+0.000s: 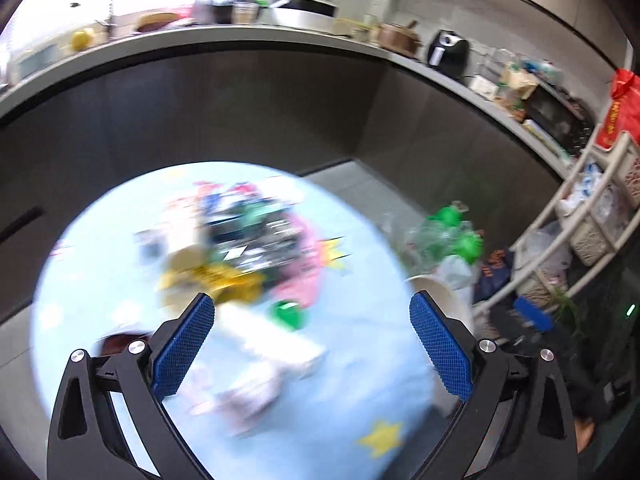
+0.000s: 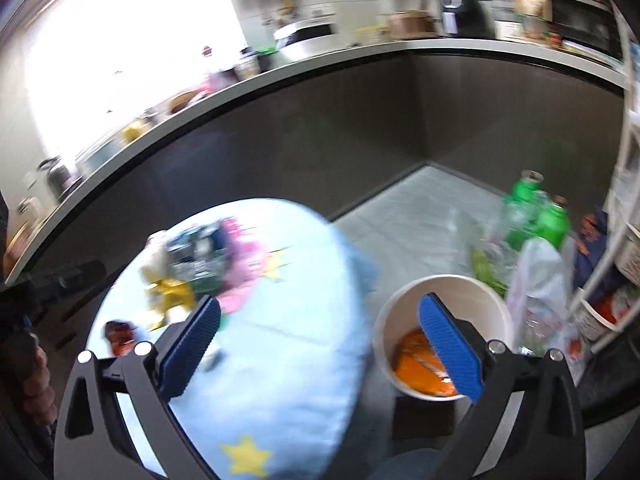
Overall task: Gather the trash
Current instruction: 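Open the left tool to drop the orange bag into the bucket, then grasp the red-and-silver chip bag with the left tool and lift it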
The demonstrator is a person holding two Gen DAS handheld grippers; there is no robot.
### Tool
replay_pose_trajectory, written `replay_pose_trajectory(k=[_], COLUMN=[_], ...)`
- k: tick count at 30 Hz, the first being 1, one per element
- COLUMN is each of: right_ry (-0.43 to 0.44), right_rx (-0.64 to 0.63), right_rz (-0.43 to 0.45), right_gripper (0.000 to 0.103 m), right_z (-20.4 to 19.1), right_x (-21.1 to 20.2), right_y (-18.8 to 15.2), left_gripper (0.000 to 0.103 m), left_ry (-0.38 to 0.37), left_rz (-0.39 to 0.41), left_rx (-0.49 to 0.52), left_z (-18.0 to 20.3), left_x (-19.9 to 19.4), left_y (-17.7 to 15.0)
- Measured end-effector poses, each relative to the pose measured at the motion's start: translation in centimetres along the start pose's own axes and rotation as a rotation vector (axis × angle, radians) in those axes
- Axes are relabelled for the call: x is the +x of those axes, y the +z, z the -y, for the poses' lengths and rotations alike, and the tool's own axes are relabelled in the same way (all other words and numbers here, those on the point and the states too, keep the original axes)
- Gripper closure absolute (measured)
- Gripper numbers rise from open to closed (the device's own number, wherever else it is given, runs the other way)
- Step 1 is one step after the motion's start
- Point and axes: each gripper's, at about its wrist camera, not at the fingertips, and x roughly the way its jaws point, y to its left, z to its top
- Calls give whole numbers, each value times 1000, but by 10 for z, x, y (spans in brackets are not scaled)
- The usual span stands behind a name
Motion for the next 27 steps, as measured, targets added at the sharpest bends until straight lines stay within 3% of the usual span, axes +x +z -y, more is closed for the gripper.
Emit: replay_pose_trajectory(k=[7, 12, 17, 21, 27], right_ry=[168, 223, 294, 284, 209], right_rx=[-129, -179, -294, -387, -422], right_rz=[-113, -214, -288, -338, -347], right_gripper=[4, 4, 6, 23, 44], right_z=[-80, -116, -178, -212, -219], right_x=[26, 45, 53, 63, 88], right_y=[-9, -22, -48, -70, -82], left_gripper=[9, 9, 10, 18, 27], left_ry=[116, 121, 88, 34, -5], left_rz=[-59, -100, -107, -121, -169], left_rx=[-80, -116, -152, -158, -105], left_z=[-102, -154, -191, -203, -203], left_x=[-21, -24, -13, 6, 41], left_y=[-52, -82, -81, -71, -59])
